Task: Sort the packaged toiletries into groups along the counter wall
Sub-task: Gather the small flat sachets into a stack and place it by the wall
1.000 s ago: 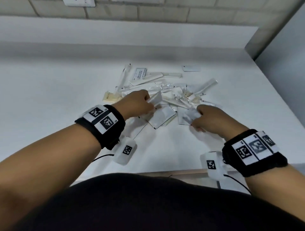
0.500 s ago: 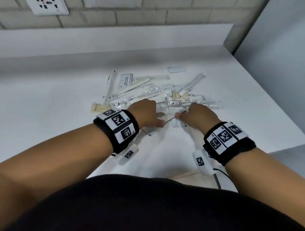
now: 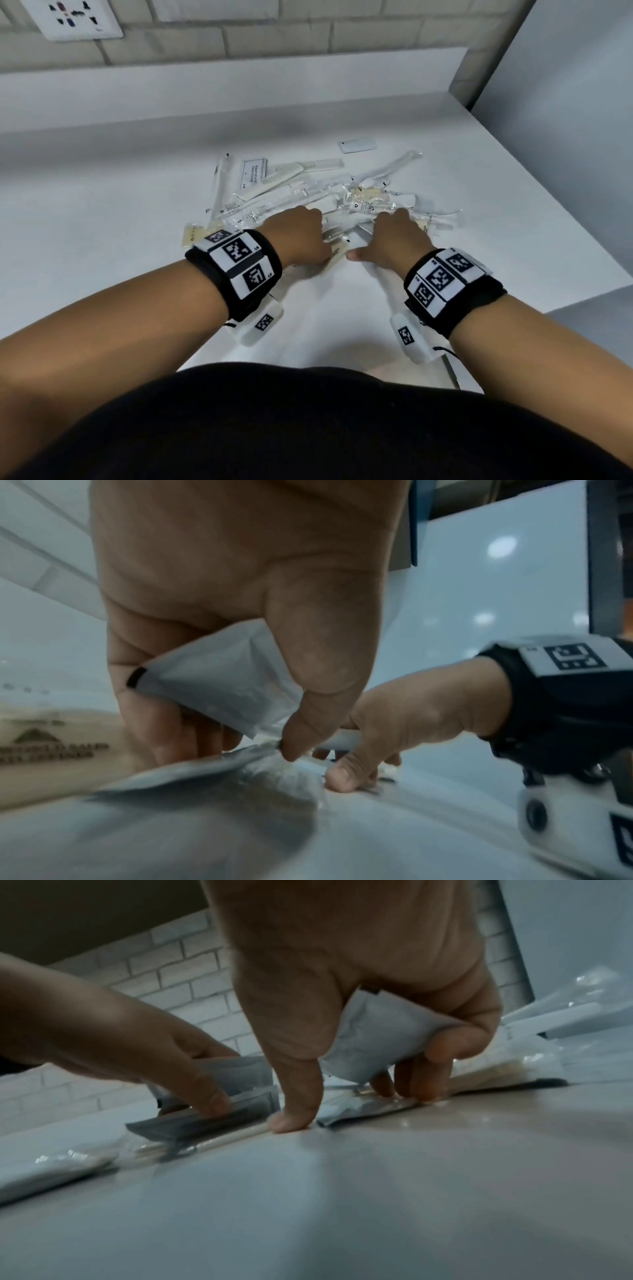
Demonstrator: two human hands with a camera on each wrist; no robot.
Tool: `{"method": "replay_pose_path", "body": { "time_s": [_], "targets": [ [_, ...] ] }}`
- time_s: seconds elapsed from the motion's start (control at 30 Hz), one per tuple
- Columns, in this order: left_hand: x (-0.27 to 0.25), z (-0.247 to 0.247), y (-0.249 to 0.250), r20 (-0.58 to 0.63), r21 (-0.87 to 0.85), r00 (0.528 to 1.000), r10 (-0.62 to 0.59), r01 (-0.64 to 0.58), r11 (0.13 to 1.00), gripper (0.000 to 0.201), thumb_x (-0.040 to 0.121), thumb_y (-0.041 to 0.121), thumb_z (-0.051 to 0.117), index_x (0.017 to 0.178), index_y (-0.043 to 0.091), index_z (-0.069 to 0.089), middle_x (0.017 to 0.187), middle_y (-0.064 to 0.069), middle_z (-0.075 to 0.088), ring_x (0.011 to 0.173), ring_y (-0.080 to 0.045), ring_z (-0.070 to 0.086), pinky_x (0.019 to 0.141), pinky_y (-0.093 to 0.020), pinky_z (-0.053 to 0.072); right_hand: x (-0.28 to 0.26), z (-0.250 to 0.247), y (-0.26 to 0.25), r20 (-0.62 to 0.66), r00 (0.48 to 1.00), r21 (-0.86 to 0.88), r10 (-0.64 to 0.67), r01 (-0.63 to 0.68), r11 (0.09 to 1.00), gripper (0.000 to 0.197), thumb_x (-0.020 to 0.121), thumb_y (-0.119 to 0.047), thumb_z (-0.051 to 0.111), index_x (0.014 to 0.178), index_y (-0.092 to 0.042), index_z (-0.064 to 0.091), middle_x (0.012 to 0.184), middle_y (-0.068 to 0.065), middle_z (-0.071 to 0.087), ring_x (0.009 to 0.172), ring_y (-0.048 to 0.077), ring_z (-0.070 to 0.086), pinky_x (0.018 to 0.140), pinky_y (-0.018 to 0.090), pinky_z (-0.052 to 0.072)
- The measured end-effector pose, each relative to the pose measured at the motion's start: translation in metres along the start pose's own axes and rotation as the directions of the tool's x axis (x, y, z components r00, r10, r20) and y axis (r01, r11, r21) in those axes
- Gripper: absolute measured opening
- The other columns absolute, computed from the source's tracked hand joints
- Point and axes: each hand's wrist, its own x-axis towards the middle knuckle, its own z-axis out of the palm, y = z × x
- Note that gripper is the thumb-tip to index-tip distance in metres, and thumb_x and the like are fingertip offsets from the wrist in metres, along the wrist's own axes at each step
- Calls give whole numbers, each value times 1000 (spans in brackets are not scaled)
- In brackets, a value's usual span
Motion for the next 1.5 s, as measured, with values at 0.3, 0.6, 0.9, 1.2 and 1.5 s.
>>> {"method": "replay_pose_path", "body": {
  "time_s": [0.3,0.6,0.9,1.2,1.5],
  "targets": [
    [5,-11,-18,45,-20,999,-5,6,1000,26,82,23,58,104,15,47,84,5,51,74,-14,51,56,-27,36,-2,-3,0,23,988,-157,-150,152,976,32,84,-25,55,109,-6,55,112,14,56,99,31,58,79,37,52],
    [-40,-42,-82,143,-911,990,-13,137,390,28,89,-3,46,113,11,47,108,-19,69,96,-34,70,88,-46,54,-18,-6,10,100,964,123,-246,233,965,25,91,-14,52,113,-12,41,99,12,57,83,28,52,70,36,40],
    [-75,-27,-84,133,-172,980,-150,171,970,33,87,44,60,85,12,55,80,-8,63,68,-20,57,60,-30,43,-11,-70,73,-71,997,669,8,41,742,30,78,-43,67,84,-23,45,76,0,45,62,17,42,60,31,33],
    [-83,14,-40,166,184,948,-270,239,953,68,67,55,73,116,19,43,93,5,52,88,-21,55,70,-31,47,28,-80,121,-49,999,334,-7,23,942,16,92,-24,48,99,-11,52,94,11,54,83,26,49,68,32,36],
    [-80,-1,-31,183,10,902,-391,396,918,32,83,45,64,103,21,56,90,2,57,83,-19,54,64,-28,39,33,-83,103,185,916,33,-356,356,934,29,93,-19,50,119,-8,55,118,12,58,102,28,53,84,34,42]
  ]
}}
